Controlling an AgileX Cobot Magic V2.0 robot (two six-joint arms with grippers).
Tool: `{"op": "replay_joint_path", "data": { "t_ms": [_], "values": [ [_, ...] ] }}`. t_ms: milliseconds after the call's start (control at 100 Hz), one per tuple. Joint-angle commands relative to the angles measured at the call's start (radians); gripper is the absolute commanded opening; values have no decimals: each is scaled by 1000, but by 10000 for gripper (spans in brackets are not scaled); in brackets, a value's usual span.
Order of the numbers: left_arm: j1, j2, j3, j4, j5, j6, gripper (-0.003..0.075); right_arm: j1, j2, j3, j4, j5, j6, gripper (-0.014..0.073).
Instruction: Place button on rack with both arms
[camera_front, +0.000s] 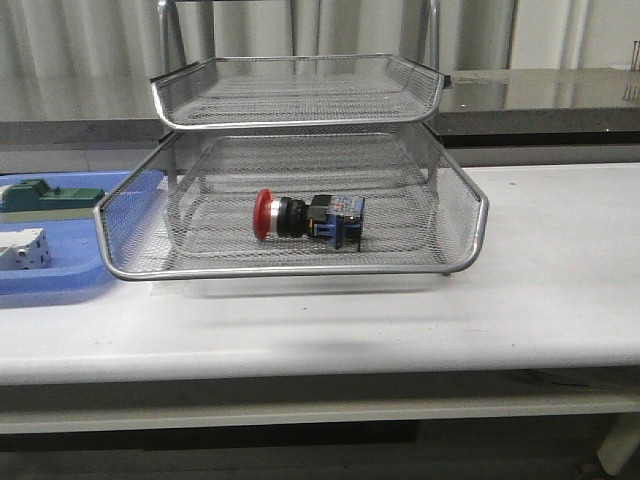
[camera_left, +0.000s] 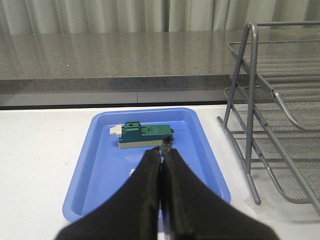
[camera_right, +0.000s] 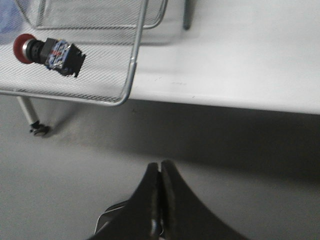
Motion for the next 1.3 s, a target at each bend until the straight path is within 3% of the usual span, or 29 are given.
{"op": "replay_joint_path", "data": {
  "t_ms": [0, 250, 610, 860, 1290],
  "values": [
    [2, 0, -26, -5, -73, -5, -20, 19, 56, -36, 132, -53, -81, -67],
    [2, 0, -26, -5, -73, -5, -20, 159, 243, -36, 200, -89, -118, -66],
    [2, 0, -26, -5, -73, -5, -20, 391, 487, -39, 246, -295, -118, -66],
    [2, 0, -26, -5, -73, -5, -20, 463, 607, -77, 271, -423, -118, -66],
    [2, 0, -26, -5, -73, -5, -20, 481, 752, -222, 259, -477, -138, -66]
  ]
}}
